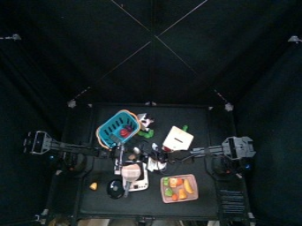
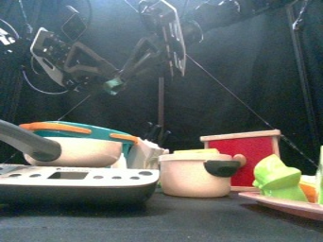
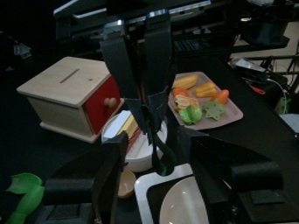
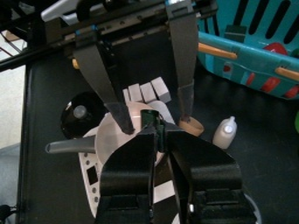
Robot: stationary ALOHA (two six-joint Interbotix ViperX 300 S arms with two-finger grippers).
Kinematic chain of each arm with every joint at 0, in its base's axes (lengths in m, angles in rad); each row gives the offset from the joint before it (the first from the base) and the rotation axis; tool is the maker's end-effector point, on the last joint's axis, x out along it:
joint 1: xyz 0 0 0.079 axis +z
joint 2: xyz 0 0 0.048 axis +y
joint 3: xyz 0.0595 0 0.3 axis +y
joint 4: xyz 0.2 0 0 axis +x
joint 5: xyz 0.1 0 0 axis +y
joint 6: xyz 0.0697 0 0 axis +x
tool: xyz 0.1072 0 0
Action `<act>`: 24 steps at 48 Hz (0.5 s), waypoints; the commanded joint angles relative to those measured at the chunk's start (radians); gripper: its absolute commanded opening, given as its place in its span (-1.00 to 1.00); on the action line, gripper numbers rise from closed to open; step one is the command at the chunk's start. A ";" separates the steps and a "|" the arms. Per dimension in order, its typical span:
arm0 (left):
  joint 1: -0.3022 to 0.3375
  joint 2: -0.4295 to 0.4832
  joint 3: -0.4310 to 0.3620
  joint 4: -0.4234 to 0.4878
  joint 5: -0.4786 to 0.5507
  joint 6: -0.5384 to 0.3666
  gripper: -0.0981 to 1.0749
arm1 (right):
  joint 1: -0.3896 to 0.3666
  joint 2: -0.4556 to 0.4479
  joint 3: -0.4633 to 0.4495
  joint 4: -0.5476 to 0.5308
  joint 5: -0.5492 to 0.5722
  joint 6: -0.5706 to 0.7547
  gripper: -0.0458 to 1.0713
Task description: Place seaweed to right of drawer
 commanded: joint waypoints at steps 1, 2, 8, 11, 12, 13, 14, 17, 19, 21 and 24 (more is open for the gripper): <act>0.003 -0.003 -0.020 -0.005 -0.014 0.000 0.64 | -0.005 -0.040 0.002 0.018 -0.003 0.002 0.01; 0.003 -0.003 -0.018 -0.005 -0.012 0.000 0.64 | -0.005 -0.043 0.005 0.023 -0.003 0.002 0.01; 0.003 -0.020 -0.008 -0.005 -0.012 0.000 0.64 | -0.003 -0.081 0.049 0.058 0.006 0.002 0.01; 0.003 -0.029 -0.003 -0.003 -0.014 0.000 0.64 | 0.000 -0.107 0.078 0.080 0.017 0.002 0.01; 0.003 -0.035 0.000 -0.003 -0.012 0.000 0.64 | 0.002 -0.115 0.089 0.089 0.021 0.002 0.01; 0.003 -0.038 0.002 -0.005 -0.014 0.000 0.64 | 0.003 -0.123 0.100 0.100 0.028 0.002 0.01; 0.003 -0.041 0.005 -0.005 -0.012 0.000 0.64 | 0.003 -0.132 0.110 0.112 0.032 0.002 0.01; 0.003 -0.051 0.012 -0.005 -0.012 0.000 0.64 | 0.006 -0.166 0.147 0.161 0.054 0.002 0.01; 0.003 -0.057 0.018 -0.005 -0.012 0.000 0.64 | 0.011 -0.186 0.167 0.187 0.063 0.002 0.01; 0.003 -0.061 0.021 -0.003 -0.012 0.002 0.64 | 0.017 -0.206 0.187 0.212 0.072 0.002 0.01; 0.006 -0.067 0.026 -0.003 -0.012 0.002 0.64 | 0.031 -0.239 0.221 0.258 0.087 0.002 0.01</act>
